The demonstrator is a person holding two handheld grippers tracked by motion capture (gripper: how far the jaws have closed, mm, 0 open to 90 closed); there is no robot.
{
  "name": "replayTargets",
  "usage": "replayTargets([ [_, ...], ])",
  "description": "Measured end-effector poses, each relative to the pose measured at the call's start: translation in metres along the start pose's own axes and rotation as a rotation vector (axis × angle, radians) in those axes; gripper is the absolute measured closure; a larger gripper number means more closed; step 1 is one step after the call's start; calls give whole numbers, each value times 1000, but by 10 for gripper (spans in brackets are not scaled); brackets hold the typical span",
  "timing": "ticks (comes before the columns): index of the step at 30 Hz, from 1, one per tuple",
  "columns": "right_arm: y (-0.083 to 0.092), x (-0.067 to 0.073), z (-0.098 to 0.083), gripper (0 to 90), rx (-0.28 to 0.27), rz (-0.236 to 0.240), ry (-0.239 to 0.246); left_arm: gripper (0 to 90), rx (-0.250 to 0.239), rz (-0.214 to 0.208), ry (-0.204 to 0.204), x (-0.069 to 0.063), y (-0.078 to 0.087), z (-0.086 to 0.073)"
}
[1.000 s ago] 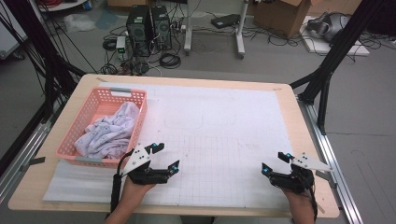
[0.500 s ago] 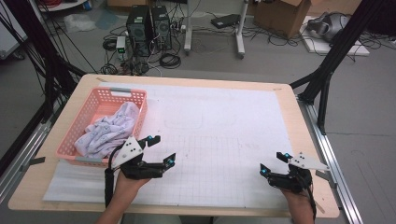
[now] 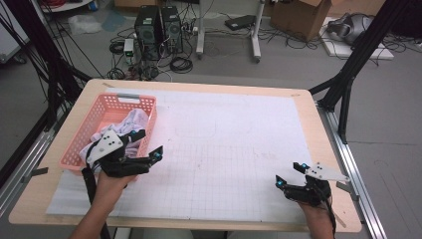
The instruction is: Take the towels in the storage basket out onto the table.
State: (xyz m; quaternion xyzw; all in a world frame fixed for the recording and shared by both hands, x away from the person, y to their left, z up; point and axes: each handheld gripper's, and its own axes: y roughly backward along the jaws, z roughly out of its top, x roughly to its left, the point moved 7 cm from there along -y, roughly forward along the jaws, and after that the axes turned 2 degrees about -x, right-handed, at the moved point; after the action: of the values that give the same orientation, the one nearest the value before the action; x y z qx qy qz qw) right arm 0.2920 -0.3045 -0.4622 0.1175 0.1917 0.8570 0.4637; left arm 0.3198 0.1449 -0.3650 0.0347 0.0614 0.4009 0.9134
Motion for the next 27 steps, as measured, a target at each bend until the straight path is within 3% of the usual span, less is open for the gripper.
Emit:
replayTargets([
  [8, -7, 5, 0, 174, 24, 17, 19, 176, 27, 58, -5, 33, 12, 2],
  [17, -8, 6, -3, 174, 49, 16, 37, 175, 127, 149, 4, 76, 23, 0],
  [23, -10, 7, -2, 174, 48, 16, 39, 175, 279, 251, 7, 109, 24, -14],
  [25, -10, 8, -2, 174, 51, 20, 36, 175, 341, 262, 8, 115, 20, -21],
  [26, -10, 8, -2, 174, 54, 20, 36, 176, 409, 257, -8, 119, 14, -28],
  [27, -10, 9, -2, 174, 54, 19, 35, 178, 409, 257, -8, 119, 14, -28],
])
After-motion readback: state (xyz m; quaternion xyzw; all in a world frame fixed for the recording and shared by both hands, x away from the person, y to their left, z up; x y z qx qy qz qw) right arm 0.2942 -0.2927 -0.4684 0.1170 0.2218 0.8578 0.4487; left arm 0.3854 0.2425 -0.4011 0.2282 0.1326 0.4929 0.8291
